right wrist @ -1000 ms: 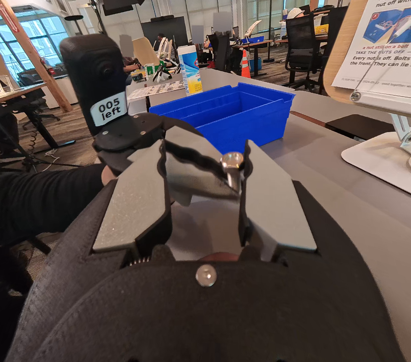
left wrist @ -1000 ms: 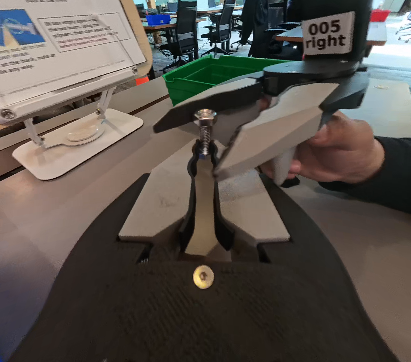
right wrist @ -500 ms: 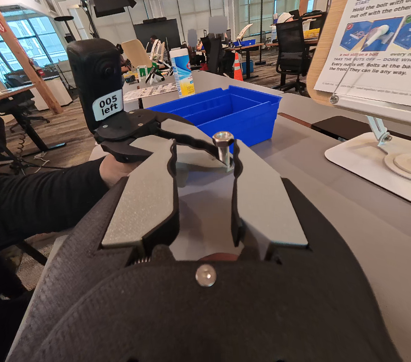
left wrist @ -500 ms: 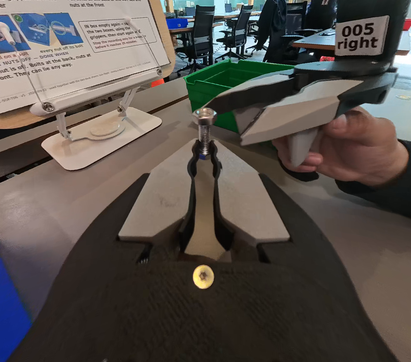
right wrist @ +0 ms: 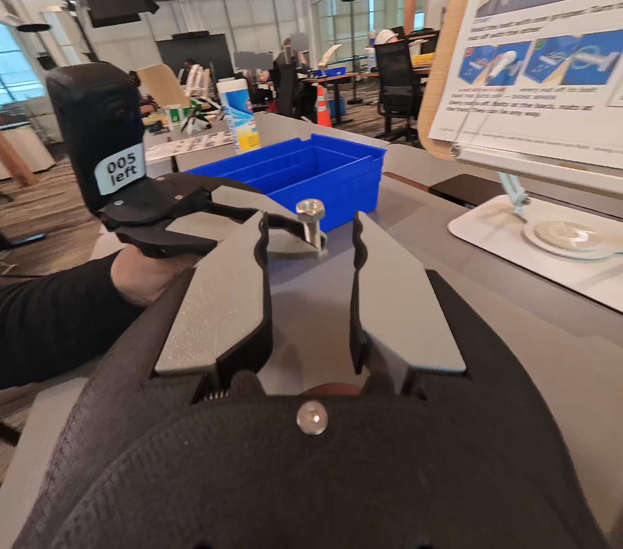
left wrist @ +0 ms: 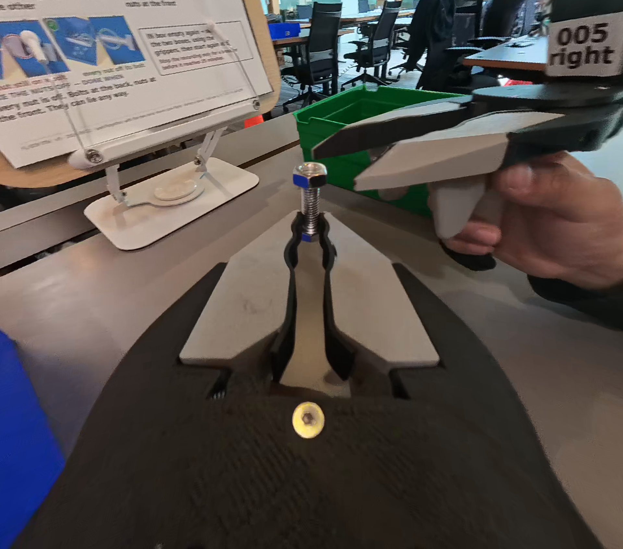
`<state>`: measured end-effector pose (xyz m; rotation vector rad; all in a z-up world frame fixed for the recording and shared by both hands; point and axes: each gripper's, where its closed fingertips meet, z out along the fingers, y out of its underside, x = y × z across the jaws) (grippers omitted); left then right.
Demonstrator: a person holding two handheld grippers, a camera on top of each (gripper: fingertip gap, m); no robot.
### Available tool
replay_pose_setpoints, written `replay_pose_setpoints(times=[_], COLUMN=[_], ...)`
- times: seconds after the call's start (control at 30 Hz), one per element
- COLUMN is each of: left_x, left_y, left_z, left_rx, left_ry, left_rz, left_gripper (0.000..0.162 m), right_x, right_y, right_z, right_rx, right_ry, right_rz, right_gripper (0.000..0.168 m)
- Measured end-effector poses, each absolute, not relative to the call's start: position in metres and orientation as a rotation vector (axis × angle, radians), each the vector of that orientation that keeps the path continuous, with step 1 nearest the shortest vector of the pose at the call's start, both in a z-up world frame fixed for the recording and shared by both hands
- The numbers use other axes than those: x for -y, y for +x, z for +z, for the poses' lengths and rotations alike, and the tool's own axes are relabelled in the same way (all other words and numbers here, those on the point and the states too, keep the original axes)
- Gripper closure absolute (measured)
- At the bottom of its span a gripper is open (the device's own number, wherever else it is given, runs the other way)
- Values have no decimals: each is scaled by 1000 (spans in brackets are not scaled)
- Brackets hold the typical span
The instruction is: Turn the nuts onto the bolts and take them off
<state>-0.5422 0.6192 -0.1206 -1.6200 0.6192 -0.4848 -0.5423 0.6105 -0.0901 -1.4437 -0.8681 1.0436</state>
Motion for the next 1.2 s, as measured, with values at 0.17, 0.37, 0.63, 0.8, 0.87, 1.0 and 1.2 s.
replay_pose_setpoints(times=[0.17, 0.37, 0.63, 0.8, 0.87, 1.0, 1.2], left_x=[-621, -615, -610, -606, -606, -608, -613], left_y=[-544, -531, -523, -518, -518, -520, -531], left_z=[-123, -124, -126, -125, -125, -126, -124], left_rx=[-605, -649, -676, -702, -703, -697, -657], left_ry=[-1638, -1634, -1635, -1616, -1622, -1625, -1633], left_rz=[-489, -497, -503, -532, -527, -520, -501], left_gripper=[156, 156, 156, 155, 155, 156, 156], right_x=[-604, -606, -608, -610, -610, -610, -613], right_y=[-549, -553, -555, -552, -552, -553, -551], right_z=[-92, -99, -101, -99, -100, -102, -101], right_rx=[893, 878, 856, 830, 835, 849, 840], right_ry=[-1445, -1480, -1490, -1485, -1491, -1497, -1495], right_rz=[1046, 1028, 1041, 1064, 1065, 1043, 1001], right_gripper=[126, 139, 140, 150, 150, 149, 134])
